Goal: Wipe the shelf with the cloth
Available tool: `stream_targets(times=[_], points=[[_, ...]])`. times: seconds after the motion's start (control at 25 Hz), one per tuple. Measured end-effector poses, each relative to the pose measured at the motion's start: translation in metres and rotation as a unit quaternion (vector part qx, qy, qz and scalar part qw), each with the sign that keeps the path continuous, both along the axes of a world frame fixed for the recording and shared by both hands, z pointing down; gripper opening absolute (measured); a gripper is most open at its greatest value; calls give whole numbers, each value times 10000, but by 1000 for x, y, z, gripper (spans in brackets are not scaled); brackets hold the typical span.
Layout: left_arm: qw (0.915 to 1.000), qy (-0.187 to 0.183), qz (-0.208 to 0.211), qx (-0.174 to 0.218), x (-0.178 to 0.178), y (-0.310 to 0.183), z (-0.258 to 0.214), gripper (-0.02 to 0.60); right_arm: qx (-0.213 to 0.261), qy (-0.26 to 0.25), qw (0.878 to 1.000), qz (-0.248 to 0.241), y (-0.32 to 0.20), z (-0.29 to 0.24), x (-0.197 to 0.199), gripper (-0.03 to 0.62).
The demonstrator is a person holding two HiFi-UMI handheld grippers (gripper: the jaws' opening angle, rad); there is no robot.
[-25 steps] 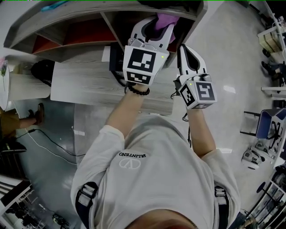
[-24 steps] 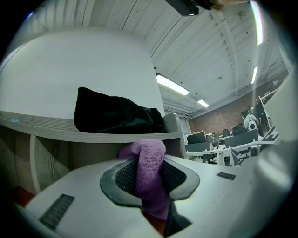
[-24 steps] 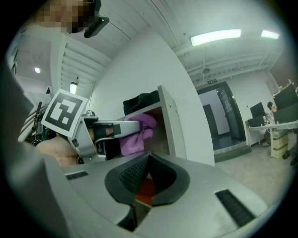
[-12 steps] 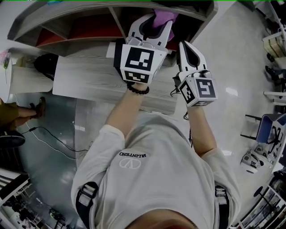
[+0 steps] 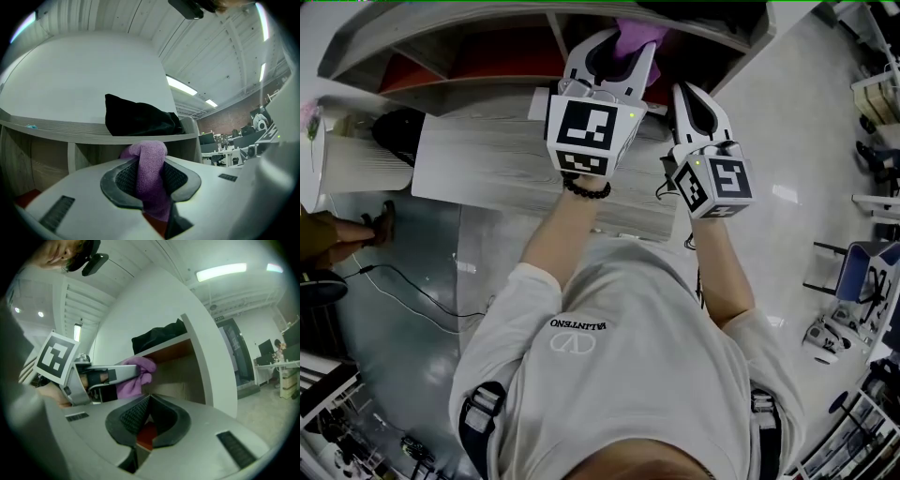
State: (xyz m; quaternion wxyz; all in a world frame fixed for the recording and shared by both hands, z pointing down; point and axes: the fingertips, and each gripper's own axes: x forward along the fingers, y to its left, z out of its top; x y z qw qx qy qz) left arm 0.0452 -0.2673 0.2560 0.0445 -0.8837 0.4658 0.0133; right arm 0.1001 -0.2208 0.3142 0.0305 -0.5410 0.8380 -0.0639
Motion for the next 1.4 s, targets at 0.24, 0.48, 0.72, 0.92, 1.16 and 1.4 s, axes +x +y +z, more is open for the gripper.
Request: stream_targets(times=[0.24, 0.48, 0.72, 0.92, 1.16, 1.4], points=[[10000, 31, 2, -6, -13, -4, 0, 101, -67, 13, 10000, 9, -4, 5, -13, -2], [9999, 121, -28, -51, -27, -10, 1, 101, -132, 47, 9999, 61, -9, 11, -20, -2], [9987, 410, -284, -117, -49, -20, 2, 101, -219, 93, 9997, 73, -14, 18, -24, -2], [9981, 507, -335, -125, -56, -23, 2, 101, -271, 110, 9996, 43, -18, 22, -29, -2], [9976, 538, -422, -113, -64, -23, 8, 101, -326, 106, 9994, 23, -22, 29, -33, -2], [9976, 484, -442, -212, -62, -22, 19, 101, -410, 97, 9991, -3, -22, 36, -33, -2]])
